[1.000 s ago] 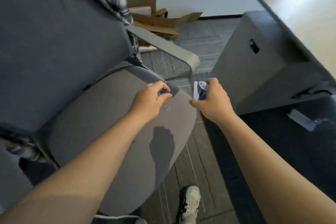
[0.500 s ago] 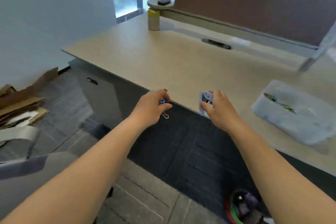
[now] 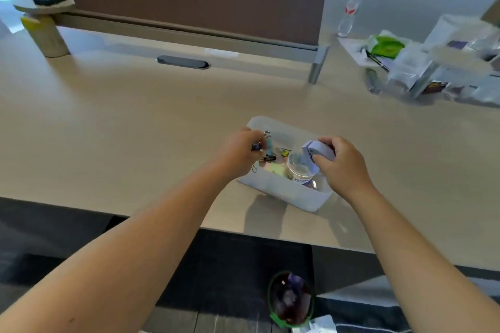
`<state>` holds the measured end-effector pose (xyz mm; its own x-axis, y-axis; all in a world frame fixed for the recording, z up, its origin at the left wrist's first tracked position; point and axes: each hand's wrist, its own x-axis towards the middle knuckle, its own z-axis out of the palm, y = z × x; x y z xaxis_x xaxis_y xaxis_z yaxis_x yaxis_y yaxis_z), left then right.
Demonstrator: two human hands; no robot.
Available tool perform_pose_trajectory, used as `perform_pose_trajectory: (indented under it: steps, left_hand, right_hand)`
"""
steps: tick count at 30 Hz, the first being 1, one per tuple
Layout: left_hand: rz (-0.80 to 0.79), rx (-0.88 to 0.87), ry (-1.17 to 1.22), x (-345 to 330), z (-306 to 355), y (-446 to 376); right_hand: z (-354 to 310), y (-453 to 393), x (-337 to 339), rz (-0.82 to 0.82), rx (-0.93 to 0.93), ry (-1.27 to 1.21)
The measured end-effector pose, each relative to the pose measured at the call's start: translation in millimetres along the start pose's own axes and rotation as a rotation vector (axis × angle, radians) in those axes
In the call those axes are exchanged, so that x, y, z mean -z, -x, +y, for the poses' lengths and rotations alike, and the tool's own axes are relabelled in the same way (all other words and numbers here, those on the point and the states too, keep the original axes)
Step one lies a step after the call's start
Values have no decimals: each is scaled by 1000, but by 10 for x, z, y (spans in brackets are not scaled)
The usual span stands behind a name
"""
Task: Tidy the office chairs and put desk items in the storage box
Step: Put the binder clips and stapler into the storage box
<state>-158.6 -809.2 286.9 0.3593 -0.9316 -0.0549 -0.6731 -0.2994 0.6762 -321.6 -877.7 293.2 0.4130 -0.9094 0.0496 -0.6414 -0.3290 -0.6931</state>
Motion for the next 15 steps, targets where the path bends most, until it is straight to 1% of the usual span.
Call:
perform_pose_trajectory:
  steps: [5,8,10,12,15]
  left_hand:
    - [-102,-52,-182,-330,19,-586]
    - [-278,-39,-357,-392,-52,-784]
    - [-371,-34,-380,-372,-74,-834]
    - [-357,-27,-309,-303,-77,-835]
    - [-209,1,-154,-166,-121,-798]
  right_hand:
    - [228,-162,38,43,-79,-43]
    - [264,-274,-29,36,-80,-50]
    - [247,-371,-97,20,-62,-43]
    - [204,-475,-176,-3,-44,-26]
    - [84,-620,-335,-49,-2,-1]
